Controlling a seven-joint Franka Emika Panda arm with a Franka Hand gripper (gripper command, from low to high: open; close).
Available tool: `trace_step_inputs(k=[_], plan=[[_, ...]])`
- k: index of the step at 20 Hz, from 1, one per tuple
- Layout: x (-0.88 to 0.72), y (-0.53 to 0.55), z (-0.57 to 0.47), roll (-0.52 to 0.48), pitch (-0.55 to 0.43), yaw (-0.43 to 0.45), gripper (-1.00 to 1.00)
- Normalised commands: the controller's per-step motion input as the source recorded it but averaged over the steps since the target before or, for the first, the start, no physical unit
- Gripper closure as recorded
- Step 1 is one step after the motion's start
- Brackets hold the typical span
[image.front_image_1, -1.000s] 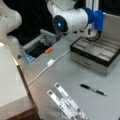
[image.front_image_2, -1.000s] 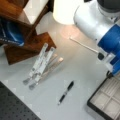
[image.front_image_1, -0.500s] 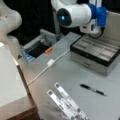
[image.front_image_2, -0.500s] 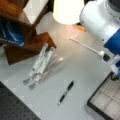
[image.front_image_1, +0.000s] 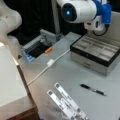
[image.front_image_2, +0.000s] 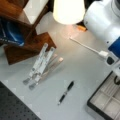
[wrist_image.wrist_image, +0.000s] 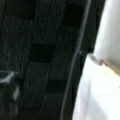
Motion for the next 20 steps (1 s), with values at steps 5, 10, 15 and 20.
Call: trace_step_inputs(k=[5,10,15,20], plan=[[0.21,0.17,0.08,0.0,0.082,-0.062,-1.0],[0.16,0.18,0.1,-0.072,0.113,-0.035,-1.0],[0.1,0.27,0.08,-0.123,0.101,0.09,-1.0],[0.15,0.32,0.08,-0.128,0.046,0.172,-1.0]])
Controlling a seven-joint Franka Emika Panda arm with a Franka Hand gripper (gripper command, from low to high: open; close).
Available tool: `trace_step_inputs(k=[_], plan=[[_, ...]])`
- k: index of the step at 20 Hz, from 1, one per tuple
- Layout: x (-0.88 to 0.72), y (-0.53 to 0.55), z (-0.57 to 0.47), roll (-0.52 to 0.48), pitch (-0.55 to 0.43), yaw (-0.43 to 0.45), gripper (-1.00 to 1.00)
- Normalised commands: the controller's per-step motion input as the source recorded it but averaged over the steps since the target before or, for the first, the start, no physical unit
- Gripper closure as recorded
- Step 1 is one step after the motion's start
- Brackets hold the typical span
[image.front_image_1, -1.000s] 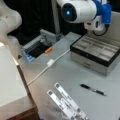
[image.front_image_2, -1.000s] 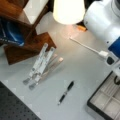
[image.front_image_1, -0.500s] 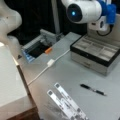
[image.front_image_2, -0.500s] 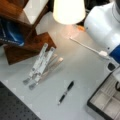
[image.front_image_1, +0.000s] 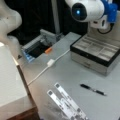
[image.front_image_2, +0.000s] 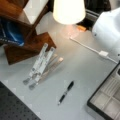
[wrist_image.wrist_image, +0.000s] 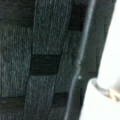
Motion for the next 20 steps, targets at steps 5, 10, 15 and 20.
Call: trace_step_inputs(k=[5,10,15,20], plan=[[0.17,0.16,0.16,-0.16,0.036,0.154,-1.0],[0.13,0.0,0.18,-0.16,0.046,0.137,-1.0],[0.09,-0.18,0.25,-0.154,0.069,0.167,-1.0],[0.13,-0.36,0.27,-0.152,0.078,0.21,-1.0]])
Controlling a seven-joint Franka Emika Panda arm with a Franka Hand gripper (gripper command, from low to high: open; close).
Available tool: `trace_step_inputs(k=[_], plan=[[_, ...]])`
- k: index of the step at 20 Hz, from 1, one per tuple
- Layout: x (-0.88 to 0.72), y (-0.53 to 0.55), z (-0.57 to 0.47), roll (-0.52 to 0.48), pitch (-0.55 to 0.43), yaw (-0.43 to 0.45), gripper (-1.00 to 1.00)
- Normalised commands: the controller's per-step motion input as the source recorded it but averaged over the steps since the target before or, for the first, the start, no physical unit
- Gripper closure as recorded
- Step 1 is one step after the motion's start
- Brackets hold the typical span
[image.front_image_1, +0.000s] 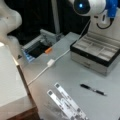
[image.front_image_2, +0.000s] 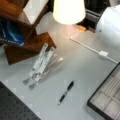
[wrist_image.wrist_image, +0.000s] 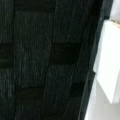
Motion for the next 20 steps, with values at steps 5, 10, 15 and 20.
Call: trace_step_inputs(k=[5,10,15,20], plan=[[0.11,-0.31,0.2,-0.153,0.091,0.179,-1.0],[-0.06,-0.33,0.14,-0.227,0.119,0.181,-1.0],[-0.22,-0.43,0.08,-0.326,0.113,0.147,-1.0],[-0.37,-0.39,-0.06,-0.477,0.089,0.105,-1.0]])
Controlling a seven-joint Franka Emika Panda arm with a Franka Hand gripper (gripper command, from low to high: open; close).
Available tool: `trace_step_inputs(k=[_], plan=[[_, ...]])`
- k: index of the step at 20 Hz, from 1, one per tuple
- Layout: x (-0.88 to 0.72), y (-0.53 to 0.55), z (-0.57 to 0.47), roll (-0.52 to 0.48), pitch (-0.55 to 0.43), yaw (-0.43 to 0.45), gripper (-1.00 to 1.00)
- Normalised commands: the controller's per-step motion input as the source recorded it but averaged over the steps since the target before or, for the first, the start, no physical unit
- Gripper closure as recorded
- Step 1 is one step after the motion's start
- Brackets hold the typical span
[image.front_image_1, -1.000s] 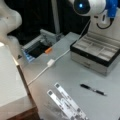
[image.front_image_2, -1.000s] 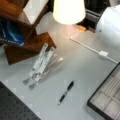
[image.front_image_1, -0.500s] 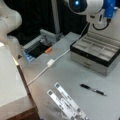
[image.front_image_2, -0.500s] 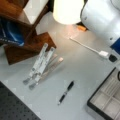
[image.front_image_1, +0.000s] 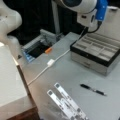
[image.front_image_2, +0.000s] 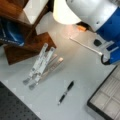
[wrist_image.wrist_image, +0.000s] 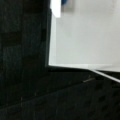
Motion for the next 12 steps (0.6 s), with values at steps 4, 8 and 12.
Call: trace_step_inputs(k=[4,8,12], plan=[[-0.39,-0.31,-0.15,-0.536,0.079,0.068,-1.0],[-0.33,-0.29,-0.21,-0.503,0.045,0.043,-1.0],[-0.34,-0.31,-0.26,-0.49,-0.01,0.047,-1.0]])
